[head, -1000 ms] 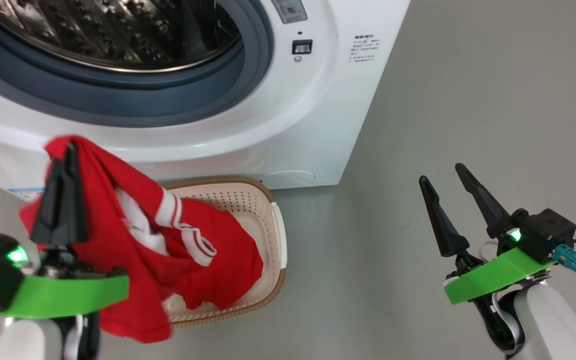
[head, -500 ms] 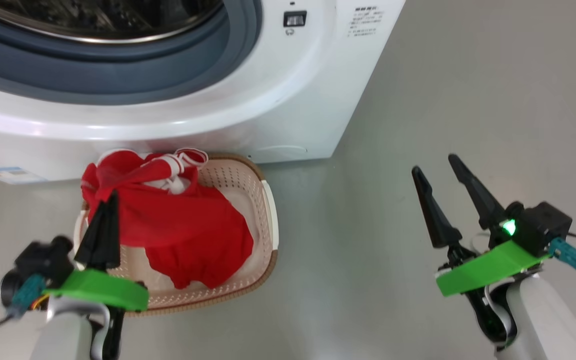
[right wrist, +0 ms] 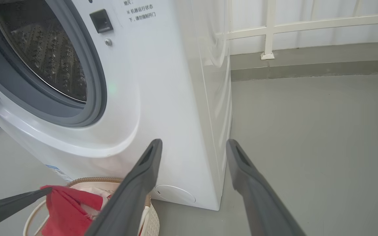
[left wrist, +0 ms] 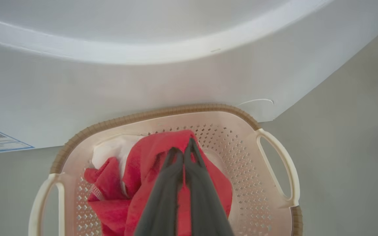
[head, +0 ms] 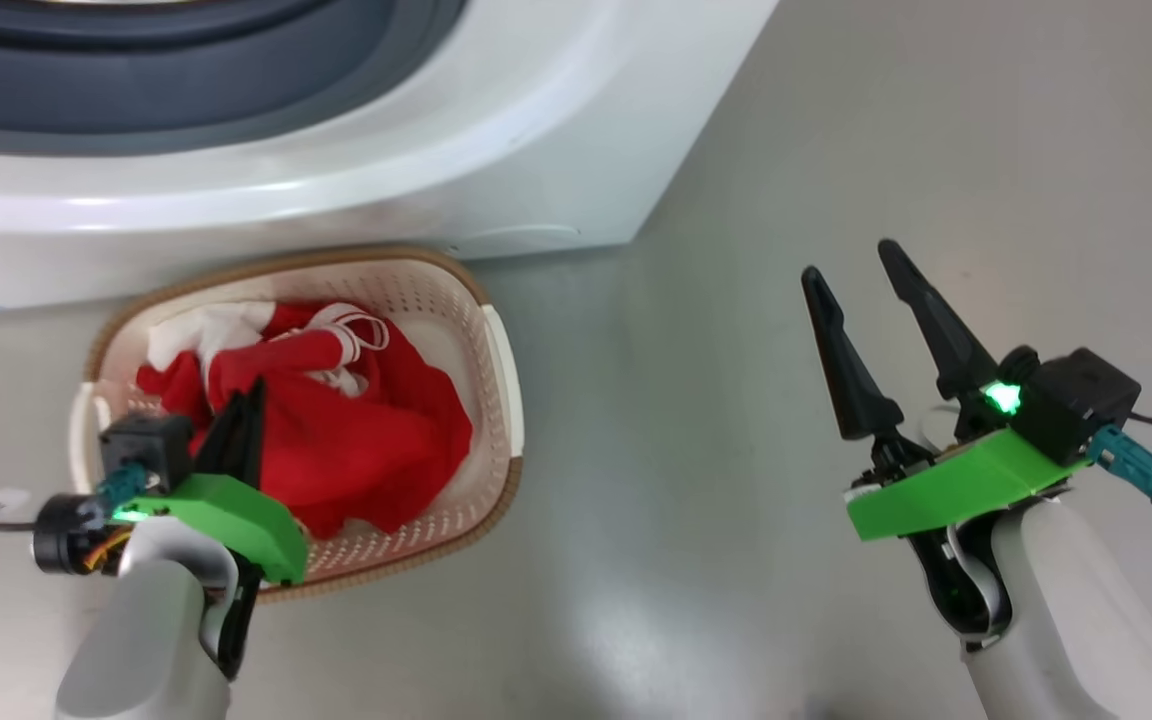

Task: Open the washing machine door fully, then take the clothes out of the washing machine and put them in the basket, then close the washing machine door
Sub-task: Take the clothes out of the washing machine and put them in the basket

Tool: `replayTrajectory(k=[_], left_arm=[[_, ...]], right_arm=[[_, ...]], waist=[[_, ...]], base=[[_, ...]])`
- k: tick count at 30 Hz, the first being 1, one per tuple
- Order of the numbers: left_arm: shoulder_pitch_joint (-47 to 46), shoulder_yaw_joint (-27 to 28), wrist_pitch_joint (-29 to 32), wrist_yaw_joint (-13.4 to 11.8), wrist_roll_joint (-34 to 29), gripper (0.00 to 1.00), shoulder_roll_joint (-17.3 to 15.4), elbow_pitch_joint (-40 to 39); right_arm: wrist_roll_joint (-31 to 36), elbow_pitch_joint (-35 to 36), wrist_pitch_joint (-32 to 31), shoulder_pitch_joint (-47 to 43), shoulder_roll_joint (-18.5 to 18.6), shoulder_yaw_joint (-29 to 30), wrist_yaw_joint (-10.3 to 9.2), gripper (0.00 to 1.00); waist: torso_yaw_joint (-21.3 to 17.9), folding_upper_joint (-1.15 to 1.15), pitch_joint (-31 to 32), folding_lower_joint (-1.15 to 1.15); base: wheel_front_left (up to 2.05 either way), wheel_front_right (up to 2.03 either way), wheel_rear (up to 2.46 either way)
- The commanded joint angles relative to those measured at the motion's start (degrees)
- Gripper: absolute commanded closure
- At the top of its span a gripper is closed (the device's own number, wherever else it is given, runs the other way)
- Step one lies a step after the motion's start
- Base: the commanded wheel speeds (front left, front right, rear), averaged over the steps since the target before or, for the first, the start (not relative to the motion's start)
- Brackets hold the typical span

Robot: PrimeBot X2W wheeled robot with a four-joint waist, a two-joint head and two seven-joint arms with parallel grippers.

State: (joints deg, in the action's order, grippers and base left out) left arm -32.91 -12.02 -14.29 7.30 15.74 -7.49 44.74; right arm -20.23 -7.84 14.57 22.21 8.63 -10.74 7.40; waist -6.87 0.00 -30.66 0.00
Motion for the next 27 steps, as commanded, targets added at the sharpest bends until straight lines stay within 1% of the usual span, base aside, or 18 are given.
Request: replayTrajectory(k=[1, 6, 12, 15, 16, 17, 18, 20, 22, 23, 27], left_arm=[[-0.71, 0.90, -0.70, 0.16, -0.23, 1.00, -1.96, 0.58], [-4.38, -1.65, -0.70, 0.17, 1.45, 1.00, -2.27, 8.35], [-9.29, -5.04, -0.70, 0.18, 3.42, 1.00, -3.94, 16.80], [-11.15, -7.18, -0.64, 0.18, 4.99, 1.00, -4.23, 20.99], [-11.73, -7.50, -0.56, 0.18, 5.70, 0.95, -4.39, 22.25], [-12.27, -7.83, -0.43, 0.18, 6.37, 0.83, -4.48, 23.28], [-12.77, -8.21, -0.40, 0.18, 6.99, 0.68, -4.57, 24.00], [-13.34, -9.17, -0.41, 0.18, 8.05, 0.51, -4.71, 24.88], [-13.67, -10.17, -0.43, 0.18, 9.00, 0.03, -4.90, 25.37], [-13.75, -10.65, -0.45, 0.18, 9.46, 0.00, -4.97, 25.53], [-13.77, -12.51, -0.52, 0.18, 11.24, 0.00, -4.90, 25.81]], right_arm=[[0.54, 1.67, 0.43, 0.17, -0.51, -1.43, 0.09, 0.00], [0.67, 1.91, 0.43, 1.44, -1.41, -1.86, 0.09, 0.00], [0.81, 2.13, 0.43, 3.03, -2.42, -2.64, 0.09, 0.00], [0.83, 2.04, 0.43, 3.34, -2.69, -2.78, 0.09, 0.00], [0.84, 1.99, 0.43, 3.34, -2.75, -2.84, 0.09, 0.00], [0.86, 1.95, 0.43, 3.32, -2.80, -2.87, 0.09, 0.00], [0.88, 1.92, 0.43, 3.30, -2.84, -2.89, 0.09, 0.00], [0.92, 1.80, 0.43, 3.24, -2.90, -2.90, 0.09, 0.00], [0.95, 1.63, 0.43, 3.10, -2.93, -2.89, 0.09, 0.00], [0.95, 1.56, 0.43, 3.04, -2.92, -2.88, 0.09, 0.00], [0.96, 1.24, 0.43, 2.78, -2.67, -2.79, 0.09, 0.00]], waist=[[-1.50, 0.00, -2.13, 0.00], [-2.82, 0.00, -4.63, 0.00], [-4.56, 0.00, -7.10, 0.00], [-5.08, 0.00, -7.52, 0.00], [-5.21, 0.00, -7.56, 0.00], [-5.31, 0.00, -7.56, 0.00], [-5.39, 0.00, -7.56, 0.00], [-5.45, 0.00, -7.41, 0.00], [-5.43, 0.00, -7.13, 0.00], [-5.38, 0.00, -6.95, 0.00], [-4.91, 0.00, -5.94, 0.00]], base=[[0.00, 0.00, 0.00], [0.00, 0.00, 0.00], [0.00, 0.00, 0.00], [0.00, 0.00, 0.00], [0.00, 0.00, 0.00], [0.00, 0.00, 0.00], [0.00, 0.00, 0.00], [0.00, 0.00, 0.00], [0.00, 0.00, 0.00], [0.00, 0.00, 0.00], [0.00, 0.00, 0.00]])
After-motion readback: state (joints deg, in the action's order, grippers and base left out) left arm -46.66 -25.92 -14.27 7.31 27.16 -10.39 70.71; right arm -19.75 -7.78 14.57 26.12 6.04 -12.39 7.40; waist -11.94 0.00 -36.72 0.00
